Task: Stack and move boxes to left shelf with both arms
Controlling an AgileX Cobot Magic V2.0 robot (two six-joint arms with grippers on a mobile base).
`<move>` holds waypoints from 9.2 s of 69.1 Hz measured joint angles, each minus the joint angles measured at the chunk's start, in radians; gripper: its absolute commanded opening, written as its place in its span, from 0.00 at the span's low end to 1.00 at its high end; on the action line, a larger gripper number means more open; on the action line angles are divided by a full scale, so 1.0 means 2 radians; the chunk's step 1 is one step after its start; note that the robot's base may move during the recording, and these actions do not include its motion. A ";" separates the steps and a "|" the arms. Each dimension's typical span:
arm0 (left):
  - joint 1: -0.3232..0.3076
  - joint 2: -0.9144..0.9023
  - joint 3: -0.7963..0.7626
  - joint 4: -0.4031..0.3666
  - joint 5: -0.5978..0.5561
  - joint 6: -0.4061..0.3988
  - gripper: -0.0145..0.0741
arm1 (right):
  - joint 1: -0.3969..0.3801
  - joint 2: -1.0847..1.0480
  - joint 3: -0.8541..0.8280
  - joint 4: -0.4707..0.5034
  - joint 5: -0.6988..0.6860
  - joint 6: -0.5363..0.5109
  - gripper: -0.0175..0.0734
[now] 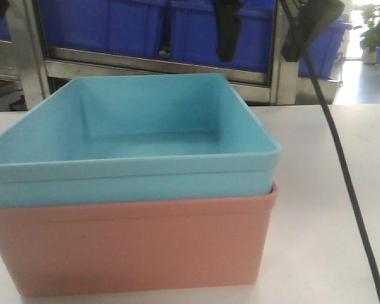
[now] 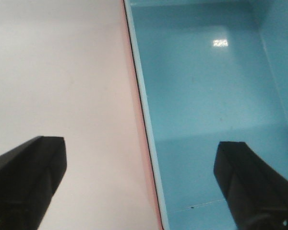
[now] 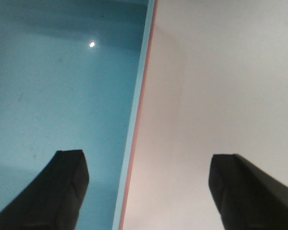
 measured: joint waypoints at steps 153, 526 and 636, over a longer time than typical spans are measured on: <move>-0.007 0.327 -0.098 -0.003 -0.043 -0.062 0.16 | 0.000 0.157 -0.011 0.026 -0.024 -0.015 0.25; -0.105 0.113 -0.084 0.102 0.077 -0.179 0.16 | 0.006 0.011 0.000 0.061 0.010 -0.066 0.25; -0.106 0.113 -0.084 0.102 0.077 -0.179 0.16 | 0.005 0.011 0.000 0.059 0.010 -0.066 0.25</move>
